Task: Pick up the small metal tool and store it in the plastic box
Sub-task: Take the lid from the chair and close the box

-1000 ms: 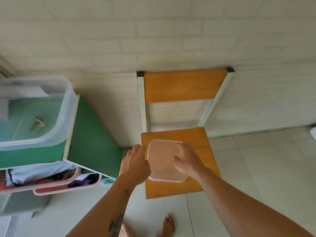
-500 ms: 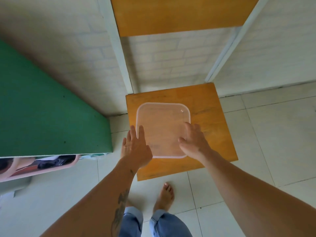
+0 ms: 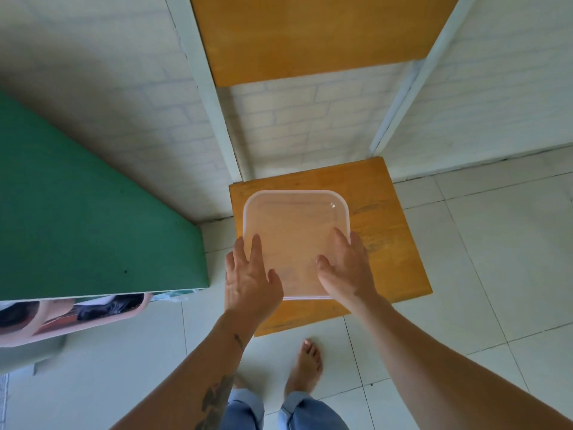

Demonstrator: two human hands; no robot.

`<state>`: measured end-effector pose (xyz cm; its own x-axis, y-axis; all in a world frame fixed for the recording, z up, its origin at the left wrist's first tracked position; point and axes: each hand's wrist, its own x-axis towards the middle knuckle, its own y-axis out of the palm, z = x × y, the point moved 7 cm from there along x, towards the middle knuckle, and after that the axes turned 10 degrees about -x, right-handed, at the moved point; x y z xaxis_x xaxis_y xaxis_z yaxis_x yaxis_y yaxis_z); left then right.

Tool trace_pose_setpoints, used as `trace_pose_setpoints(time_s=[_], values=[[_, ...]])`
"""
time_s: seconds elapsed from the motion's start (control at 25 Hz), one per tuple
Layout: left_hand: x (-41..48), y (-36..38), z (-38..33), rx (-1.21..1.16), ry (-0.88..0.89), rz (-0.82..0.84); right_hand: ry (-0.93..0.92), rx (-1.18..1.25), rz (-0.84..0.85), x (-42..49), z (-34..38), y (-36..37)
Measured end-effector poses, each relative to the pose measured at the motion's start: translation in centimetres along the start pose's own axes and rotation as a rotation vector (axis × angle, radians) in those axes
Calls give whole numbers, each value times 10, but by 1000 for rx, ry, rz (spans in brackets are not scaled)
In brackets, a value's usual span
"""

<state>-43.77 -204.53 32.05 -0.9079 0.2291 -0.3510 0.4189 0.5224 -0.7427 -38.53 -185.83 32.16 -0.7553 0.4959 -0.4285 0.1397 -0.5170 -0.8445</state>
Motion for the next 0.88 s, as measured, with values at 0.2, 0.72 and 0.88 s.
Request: trace_pose_setpoints(time_s=[0.2, 0.72, 0.88], values=[[-42, -102, -62, -41, 129, -245, -79, -37, -136, -48, 52, -99], [-128, -314, -134, -55, 284, -669, -326, 88, -365, -147, 197, -261], [-133, -360, -108, -77, 225, -701, -382, 85, -378, -162, 246, -261]])
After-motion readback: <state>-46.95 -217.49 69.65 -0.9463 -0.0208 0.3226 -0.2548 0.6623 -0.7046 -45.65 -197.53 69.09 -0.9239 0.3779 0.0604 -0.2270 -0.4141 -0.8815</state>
